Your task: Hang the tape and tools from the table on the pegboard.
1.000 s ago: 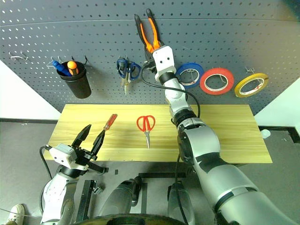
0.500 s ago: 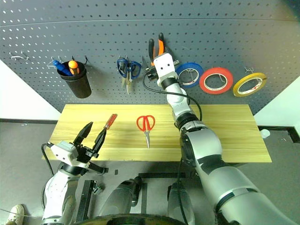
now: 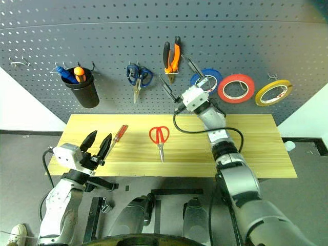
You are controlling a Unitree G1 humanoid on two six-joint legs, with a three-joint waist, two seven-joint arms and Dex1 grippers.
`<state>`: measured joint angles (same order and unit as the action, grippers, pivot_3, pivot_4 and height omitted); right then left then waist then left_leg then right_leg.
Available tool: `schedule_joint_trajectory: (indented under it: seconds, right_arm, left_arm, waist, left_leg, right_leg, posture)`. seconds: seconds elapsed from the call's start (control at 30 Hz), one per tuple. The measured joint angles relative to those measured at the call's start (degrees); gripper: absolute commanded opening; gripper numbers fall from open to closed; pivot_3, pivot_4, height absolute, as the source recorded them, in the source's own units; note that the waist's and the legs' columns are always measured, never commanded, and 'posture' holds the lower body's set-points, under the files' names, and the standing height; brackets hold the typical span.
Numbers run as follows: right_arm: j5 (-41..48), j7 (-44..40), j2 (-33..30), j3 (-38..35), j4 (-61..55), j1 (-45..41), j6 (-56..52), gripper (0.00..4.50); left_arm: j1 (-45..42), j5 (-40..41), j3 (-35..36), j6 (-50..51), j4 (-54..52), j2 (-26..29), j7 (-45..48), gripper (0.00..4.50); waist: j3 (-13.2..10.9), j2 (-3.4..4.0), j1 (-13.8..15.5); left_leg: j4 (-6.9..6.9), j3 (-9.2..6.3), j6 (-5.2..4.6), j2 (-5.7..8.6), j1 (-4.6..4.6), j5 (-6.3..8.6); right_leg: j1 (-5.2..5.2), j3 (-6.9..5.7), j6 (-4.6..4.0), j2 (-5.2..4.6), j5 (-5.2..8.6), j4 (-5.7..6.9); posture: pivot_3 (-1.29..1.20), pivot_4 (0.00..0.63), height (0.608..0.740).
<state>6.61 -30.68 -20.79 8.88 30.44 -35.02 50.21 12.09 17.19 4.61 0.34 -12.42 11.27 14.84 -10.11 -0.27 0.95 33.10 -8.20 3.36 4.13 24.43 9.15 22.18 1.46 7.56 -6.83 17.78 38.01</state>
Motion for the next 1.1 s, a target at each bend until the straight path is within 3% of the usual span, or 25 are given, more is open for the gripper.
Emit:
schedule_joint_trajectory:
  seconds: [0.07,0.1,0.2,0.3,0.4,0.6,0.93,1.1]
  right_arm:
    - [6.11,-5.79,-4.06,2.01,-9.49,5.45,-8.52,4.48]
    - [10.37,-10.65,-9.07,3.85,-17.75,10.52,-16.88,4.48]
    - [16.53,-15.87,-15.93,5.38,-29.8,19.6,-33.9,4.5]
    - [18.89,-16.51,-18.24,5.1,-34.77,23.81,-45.94,4.5]
    - [20.59,-15.71,-18.32,2.95,-37.38,26.22,-53.53,4.5]
    - [17.03,-16.43,-18.27,0.97,-37.02,28.13,-54.81,4.5]
    - [14.67,-19.46,-16.94,-1.07,-36.66,30.62,-55.14,4.5]
    - [15.22,-20.73,-16.94,-2.89,-36.56,32.24,-58.49,4.5]
  left_arm:
    - [-2.08,-1.73,-1.17,4.05,0.77,-0.47,-2.43,2.85]
    - [-4.92,-3.23,-1.84,7.64,1.79,-1.73,-4.83,2.85]
    - [-11.84,-5.06,-3.35,16.66,5.9,-4.88,-9.35,3.38]
    - [-17.6,-5.51,-5.18,25.44,9.41,-7.96,-11.72,4.34]
    - [-23.58,-8.33,-8.08,32.37,15.41,-9.44,-14.0,4.44]
    - [-34.73,-10.64,-8.55,43.93,28.46,-15.46,-18.77,4.44]
    - [-43.04,-12.78,-7.06,47.27,40.44,-21.53,-22.52,4.44]
    - [-46.78,-12.62,-4.17,47.94,46.36,-20.7,-25.32,4.44]
  waist:
    - [-0.01,0.01,-0.13]
    - [-0.03,0.04,0.18]
    - [-0.04,-0.12,-0.5]
    - [-0.11,-0.26,-1.45]
    - [-0.22,-0.44,-1.65]
    - [-0.34,-0.66,-1.89]
    - [-0.36,-0.69,-1.91]
    - [-0.34,-0.66,-2.04]
  left_leg:
    - [0.01,0.08,-0.01,0.05,0.01,0.01]
    - [0.08,0.02,-0.02,0.01,0.06,0.01]
    - [0.13,0.16,-0.01,0.03,0.06,0.03]
    - [0.18,0.22,0.0,0.01,0.07,0.03]
    - [0.18,0.23,-0.01,0.0,0.08,0.03]
    - [0.36,0.22,-0.14,0.06,0.45,0.11]
    - [0.84,0.22,-0.22,0.08,0.68,0.18]
    - [0.99,0.22,-0.23,0.08,0.68,0.19]
  right_leg:
    - [0.01,0.01,-0.03,-0.01,0.01,-0.07]
    - [-0.04,-0.05,-0.03,-0.09,0.1,-0.05]
    - [-0.05,-0.03,-0.08,-0.06,0.11,-0.11]
    - [-0.05,-0.04,-0.09,-0.04,0.09,-0.13]
    - [-0.04,-0.08,0.09,-0.01,-0.01,-0.13]
    - [-0.01,-0.16,0.42,-0.01,-0.2,-0.58]
    - [-0.03,-0.2,0.62,0.01,-0.36,-0.61]
    - [-0.09,-0.2,0.63,0.01,-0.44,-0.62]
  posture:
    - [0.02,0.145,0.725]
    - [0.01,0.147,0.725]
    - [-0.02,0.148,0.725]
    - [-0.03,0.15,0.725]
    - [-0.07,0.151,0.725]
    - [-0.09,0.147,0.725]
    - [-0.1,0.139,0.725]
    - [-0.12,0.137,0.725]
